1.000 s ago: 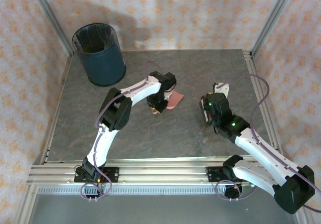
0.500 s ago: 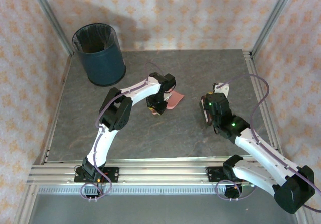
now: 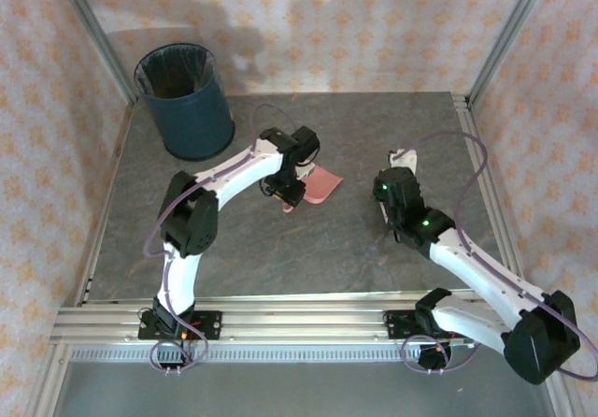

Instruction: Sweep away the paper scraps from the table

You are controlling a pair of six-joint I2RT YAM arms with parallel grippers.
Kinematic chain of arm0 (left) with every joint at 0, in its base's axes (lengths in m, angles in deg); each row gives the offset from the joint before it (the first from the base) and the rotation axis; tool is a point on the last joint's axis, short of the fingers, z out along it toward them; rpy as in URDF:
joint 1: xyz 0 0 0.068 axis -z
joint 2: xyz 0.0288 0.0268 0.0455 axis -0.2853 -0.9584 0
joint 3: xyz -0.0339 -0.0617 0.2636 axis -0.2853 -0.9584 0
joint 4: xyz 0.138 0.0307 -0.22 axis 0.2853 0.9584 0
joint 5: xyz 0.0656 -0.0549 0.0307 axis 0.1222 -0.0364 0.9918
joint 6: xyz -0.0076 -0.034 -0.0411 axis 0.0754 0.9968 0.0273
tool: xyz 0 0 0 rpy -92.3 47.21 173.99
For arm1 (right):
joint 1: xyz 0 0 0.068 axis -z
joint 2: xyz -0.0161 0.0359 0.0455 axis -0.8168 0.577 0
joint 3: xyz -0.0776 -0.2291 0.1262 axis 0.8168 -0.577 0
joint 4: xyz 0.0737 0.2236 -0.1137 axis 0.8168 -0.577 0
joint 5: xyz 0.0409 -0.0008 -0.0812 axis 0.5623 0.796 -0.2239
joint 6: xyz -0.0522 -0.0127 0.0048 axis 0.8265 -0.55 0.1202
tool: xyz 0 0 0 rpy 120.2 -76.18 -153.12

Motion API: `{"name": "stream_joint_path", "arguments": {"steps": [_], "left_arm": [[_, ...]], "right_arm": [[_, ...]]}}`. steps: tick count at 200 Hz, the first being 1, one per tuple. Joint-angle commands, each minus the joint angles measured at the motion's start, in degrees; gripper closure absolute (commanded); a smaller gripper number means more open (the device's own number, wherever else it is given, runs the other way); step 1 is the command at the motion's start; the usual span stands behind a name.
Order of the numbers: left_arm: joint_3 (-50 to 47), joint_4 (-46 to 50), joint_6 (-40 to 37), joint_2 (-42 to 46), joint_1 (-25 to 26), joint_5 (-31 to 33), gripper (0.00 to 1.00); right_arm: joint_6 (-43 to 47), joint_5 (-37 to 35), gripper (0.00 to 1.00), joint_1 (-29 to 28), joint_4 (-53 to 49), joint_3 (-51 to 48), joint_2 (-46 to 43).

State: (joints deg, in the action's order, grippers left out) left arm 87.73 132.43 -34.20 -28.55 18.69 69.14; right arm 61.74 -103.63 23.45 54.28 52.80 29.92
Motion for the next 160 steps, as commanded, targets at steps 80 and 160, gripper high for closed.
{"name": "stream_joint_path", "arguments": {"steps": [80,160], "left_arm": [[-20.69,-7.66,8.33,29.95,-7.56,0.17,0.6],[-30.61,-10.28,13.96,42.7,-10.46,0.81,0.6]], "right_arm": [[21.85,10.73,1.0,0.44,19.37,12.1,17.95],[30.68,19.28,1.0,0.35,26.48,16.58,28.23]]}}
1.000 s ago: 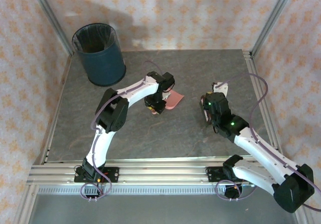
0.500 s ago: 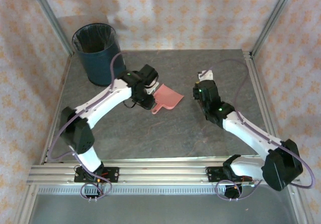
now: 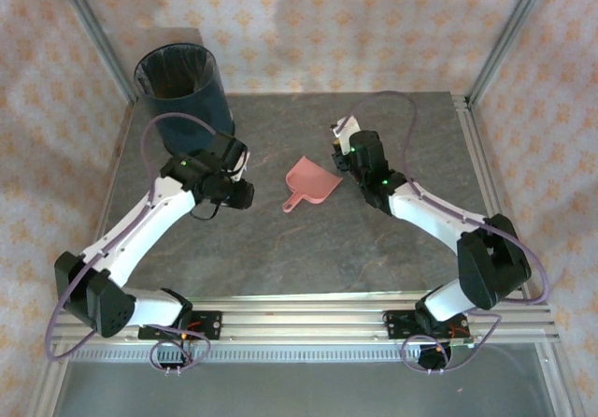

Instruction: Sweep away the paper scraps from the table

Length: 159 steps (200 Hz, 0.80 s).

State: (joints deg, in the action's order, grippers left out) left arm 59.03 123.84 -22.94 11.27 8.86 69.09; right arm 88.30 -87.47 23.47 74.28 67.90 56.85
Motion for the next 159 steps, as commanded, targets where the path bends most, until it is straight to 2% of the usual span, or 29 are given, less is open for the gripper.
{"name": "stream_joint_path", "arguments": {"steps": [1,111,139,159], "left_arm": [[-2.03,-1.73,2.75,2.97,-0.64,0.93,0.6],[-6.2,-1.82,3.06,6.05,-0.92,1.17,0.59],[-6.49,-2.02,2.81,5.88,-1.05,0.93,0.59],[-6.57,-2.01,2.69,5.75,-1.09,0.98,0.59]], "right_arm": [[4.15,3.1,1.0,0.29,6.52,1.48,1.37],[9.7,8.88,0.98,-1.12,10.77,1.3,7.41],[11.04,9.08,0.92,-2.3,10.7,-0.09,7.38],[11.74,8.57,0.82,-3.22,10.6,-1.17,7.39]]}}
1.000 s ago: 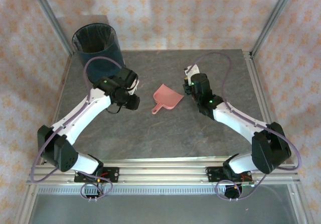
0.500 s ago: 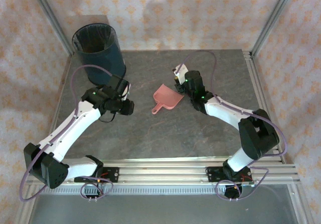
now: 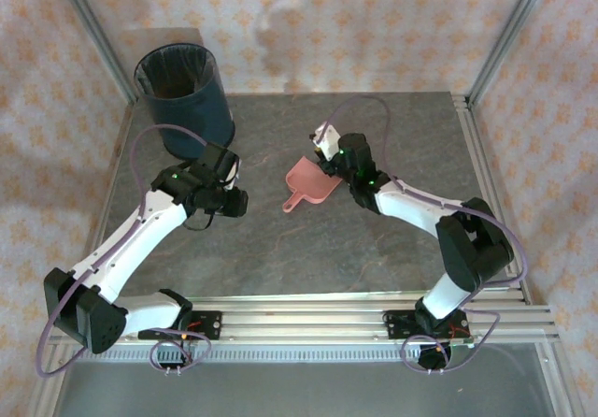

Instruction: Sweep away the paper scraps from the table

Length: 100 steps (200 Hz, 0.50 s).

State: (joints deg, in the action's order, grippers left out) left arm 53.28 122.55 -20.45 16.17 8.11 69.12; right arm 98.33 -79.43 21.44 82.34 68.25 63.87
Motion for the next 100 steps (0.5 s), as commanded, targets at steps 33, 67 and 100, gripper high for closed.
{"name": "stream_joint_path", "arguments": {"steps": [33,67,100], "left_arm": [[-0.88,-0.58,-0.04,1.01,-0.47,1.07,0.59],[-1.23,-0.41,-0.25,1.02,-0.57,1.31,0.59],[-1.42,-0.36,-0.33,0.99,-0.67,1.76,0.59]], "right_arm": [[2.05,0.27,0.64,-2.34,2.45,-3.37,-0.22],[1.71,0.33,0.58,-3.15,2.18,-5.12,-0.66],[0.66,1.31,0.56,-3.73,1.77,-6.75,-1.6]]}}
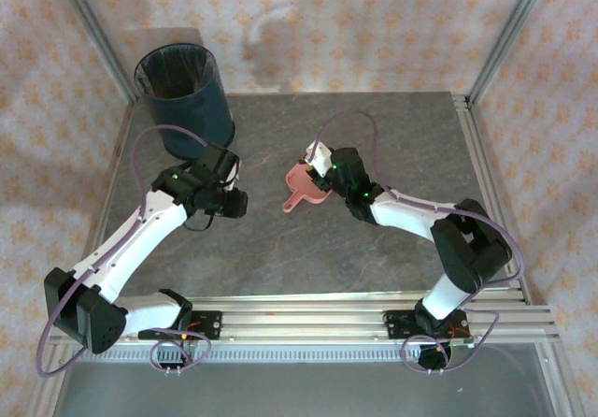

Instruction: Sweep away the paper scraps from the table

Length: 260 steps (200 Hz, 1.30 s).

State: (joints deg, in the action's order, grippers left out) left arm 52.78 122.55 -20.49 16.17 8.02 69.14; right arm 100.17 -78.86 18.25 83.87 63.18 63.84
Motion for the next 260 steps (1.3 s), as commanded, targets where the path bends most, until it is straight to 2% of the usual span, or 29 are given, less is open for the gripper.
{"name": "stream_joint_path", "arguments": {"steps": [1,137,260], "left_arm": [[-0.92,-0.33,-0.27,0.99,-0.59,1.74,0.59],[-1.53,-0.11,-0.44,0.58,-0.64,1.7,0.6],[-2.53,0.16,-0.92,1.26,-0.63,2.18,0.6]], "right_arm": [[-1.18,0.8,0.56,-0.51,0.23,-1.73,-1.59],[-0.86,5.92,0.5,-1.61,-5.35,-5.59,-2.16],[1.47,4.71,0.46,-3.67,-9.15,-6.81,-1.14]]}}
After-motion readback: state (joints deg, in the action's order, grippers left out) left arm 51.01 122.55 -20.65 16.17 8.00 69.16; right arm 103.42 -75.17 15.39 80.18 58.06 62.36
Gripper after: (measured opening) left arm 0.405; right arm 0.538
